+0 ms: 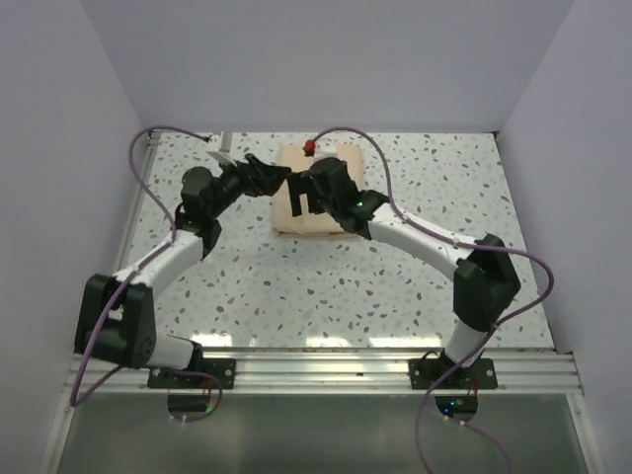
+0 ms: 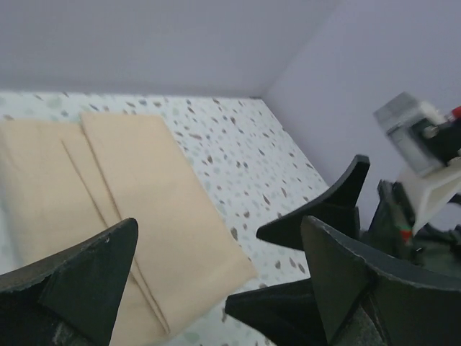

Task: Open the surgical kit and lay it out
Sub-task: Open the surgical kit at the center of the board.

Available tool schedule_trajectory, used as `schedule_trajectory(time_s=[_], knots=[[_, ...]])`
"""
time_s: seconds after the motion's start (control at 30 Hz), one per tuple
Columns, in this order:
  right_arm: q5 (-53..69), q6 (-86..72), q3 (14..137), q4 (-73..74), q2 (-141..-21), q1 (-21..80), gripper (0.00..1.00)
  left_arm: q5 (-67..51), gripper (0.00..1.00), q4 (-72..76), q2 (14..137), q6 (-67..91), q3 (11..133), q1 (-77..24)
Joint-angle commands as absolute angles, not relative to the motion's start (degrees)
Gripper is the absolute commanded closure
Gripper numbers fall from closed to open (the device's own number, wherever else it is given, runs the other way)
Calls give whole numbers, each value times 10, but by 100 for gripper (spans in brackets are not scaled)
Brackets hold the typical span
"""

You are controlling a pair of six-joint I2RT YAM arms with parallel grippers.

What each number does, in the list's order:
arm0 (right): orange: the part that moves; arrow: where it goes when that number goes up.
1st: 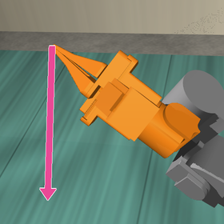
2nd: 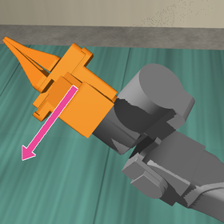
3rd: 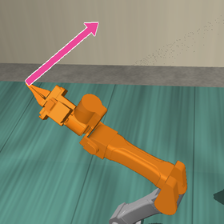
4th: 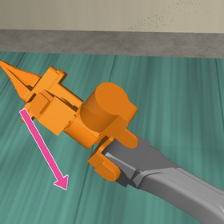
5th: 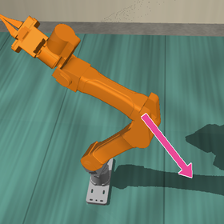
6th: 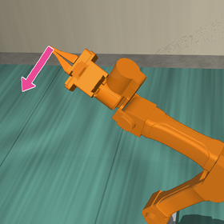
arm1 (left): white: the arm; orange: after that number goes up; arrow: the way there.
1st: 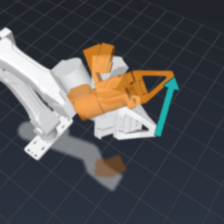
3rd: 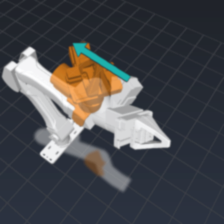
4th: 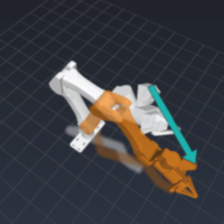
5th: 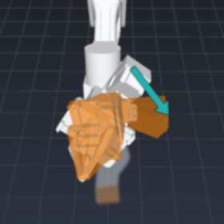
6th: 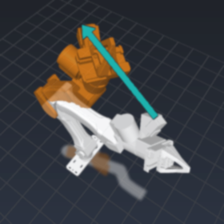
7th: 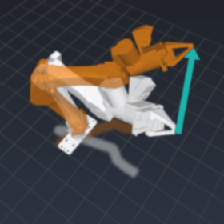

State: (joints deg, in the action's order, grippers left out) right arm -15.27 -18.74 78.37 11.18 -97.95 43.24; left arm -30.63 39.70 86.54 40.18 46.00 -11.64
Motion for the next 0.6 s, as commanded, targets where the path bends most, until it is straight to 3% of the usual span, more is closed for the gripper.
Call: schedule_trajectory(time_s=[0.0, 0.17, 0.2, 0.27, 0.3, 0.37, 0.57], knots=[[-257, -151, 861, 187, -1039, 451, 2, -22, 0, 158, 765, 246, 484, -123], [-293, -142, 954, 213, -1141, 459, 7, 54, 0, 93, 656, 276, 441, -103], [-300, -140, 980, 227, -1154, 460, 14, 57, 0, 91, 638, 277, 419, -102], [-305, -134, 1001, 235, -1191, 460, 18, 68, 0, 90, 594, 285, 397, -102], [-307, -133, 1018, 242, -1203, 461, 27, 70, 0, 90, 581, 287, 379, -102], [-311, -132, 1033, 249, -1219, 460, 33, 78, 0, 91, 553, 289, 360, -101], [-304, -143, 1056, 256, -1261, 462, 37, 83, 0, 100, 547, 292, 337, -101]])
